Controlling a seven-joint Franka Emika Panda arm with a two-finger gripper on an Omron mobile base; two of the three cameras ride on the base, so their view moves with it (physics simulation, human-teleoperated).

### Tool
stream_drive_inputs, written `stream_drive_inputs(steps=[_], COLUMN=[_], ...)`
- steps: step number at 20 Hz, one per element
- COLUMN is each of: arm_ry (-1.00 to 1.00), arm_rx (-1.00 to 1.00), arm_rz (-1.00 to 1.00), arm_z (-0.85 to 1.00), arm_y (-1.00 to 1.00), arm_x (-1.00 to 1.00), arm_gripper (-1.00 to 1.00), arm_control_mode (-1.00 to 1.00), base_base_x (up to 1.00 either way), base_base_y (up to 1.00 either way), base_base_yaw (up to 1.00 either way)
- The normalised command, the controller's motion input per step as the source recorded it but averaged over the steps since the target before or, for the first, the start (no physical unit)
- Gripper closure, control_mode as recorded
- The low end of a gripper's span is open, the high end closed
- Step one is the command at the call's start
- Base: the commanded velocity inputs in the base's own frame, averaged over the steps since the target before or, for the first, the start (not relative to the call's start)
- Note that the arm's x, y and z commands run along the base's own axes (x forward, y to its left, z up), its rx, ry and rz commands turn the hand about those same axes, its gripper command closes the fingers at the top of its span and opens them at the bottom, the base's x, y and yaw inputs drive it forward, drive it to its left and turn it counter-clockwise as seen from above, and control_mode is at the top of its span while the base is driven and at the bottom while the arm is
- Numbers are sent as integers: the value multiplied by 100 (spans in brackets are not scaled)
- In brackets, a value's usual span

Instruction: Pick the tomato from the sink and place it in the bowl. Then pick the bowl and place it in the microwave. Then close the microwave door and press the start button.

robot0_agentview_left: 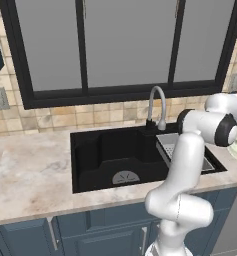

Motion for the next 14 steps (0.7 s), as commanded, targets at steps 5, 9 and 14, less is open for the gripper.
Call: stream_drive_inputs(steps=[5,9,14], arm_ry=[0,0,1], arm_rx=[-11,-8,-9], arm_rz=[12,12,20], arm_z=[43,8,-1], arm_y=[59,34,39], arm_x=[0,0,-32], arm_gripper=[-100,-100,-100], arm_control_mode=[-100,-100,-100], base_base_x=[0,0,0], base_base_y=[0,0,0], base_base_yaw=[0,0,0])
